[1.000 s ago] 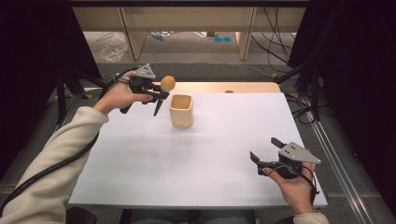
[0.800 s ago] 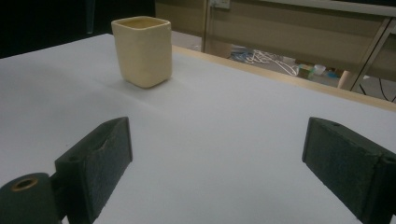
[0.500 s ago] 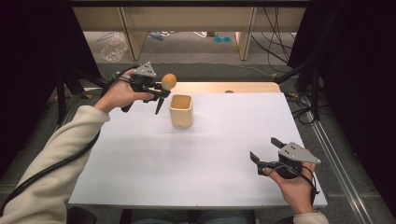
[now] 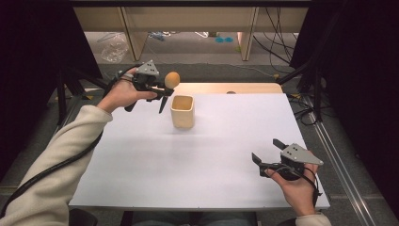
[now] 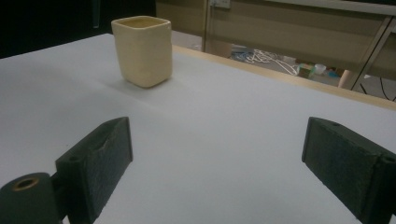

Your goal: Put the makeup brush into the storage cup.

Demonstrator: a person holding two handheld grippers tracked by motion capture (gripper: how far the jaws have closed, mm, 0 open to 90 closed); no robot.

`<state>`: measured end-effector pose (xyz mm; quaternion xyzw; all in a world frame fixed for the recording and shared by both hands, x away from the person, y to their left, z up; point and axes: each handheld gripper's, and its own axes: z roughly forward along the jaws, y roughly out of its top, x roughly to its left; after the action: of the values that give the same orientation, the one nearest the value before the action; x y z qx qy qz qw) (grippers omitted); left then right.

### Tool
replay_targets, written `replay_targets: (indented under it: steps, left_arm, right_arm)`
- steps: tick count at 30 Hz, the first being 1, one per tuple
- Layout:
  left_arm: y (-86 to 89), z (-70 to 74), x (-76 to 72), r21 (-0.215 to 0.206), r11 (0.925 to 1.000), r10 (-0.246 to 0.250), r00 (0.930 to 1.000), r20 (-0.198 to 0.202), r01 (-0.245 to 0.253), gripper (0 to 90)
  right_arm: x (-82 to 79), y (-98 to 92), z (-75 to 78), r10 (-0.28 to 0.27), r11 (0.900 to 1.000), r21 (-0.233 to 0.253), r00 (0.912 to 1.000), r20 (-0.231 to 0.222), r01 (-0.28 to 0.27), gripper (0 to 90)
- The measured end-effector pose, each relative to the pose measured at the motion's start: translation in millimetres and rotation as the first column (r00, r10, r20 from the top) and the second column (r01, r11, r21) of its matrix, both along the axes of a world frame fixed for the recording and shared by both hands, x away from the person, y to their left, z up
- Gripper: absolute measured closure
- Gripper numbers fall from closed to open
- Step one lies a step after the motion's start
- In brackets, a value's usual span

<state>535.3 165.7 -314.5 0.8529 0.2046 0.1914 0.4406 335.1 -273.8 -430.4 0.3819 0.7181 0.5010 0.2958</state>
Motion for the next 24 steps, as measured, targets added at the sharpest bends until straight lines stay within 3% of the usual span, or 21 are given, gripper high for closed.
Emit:
replay_targets:
  steps: [21,24]
  left_arm:
    - [-3.5,7.9,1.8,-0.023,0.9997,0.009,0.9998,0.016,-0.008,64.7]
    - [-3.7,8.0,1.8,-0.023,0.9997,0.011,0.9998,0.018,-0.01,64.7]
  right_arm:
    - [0.0,0.4,-0.3,-0.006,1.0,0.003,1.0,0.0,0.006,9.8]
    - [-1.0,-0.7,0.7,-0.001,1.0,-0.008,0.9999,-0.015,0.001,9.8]
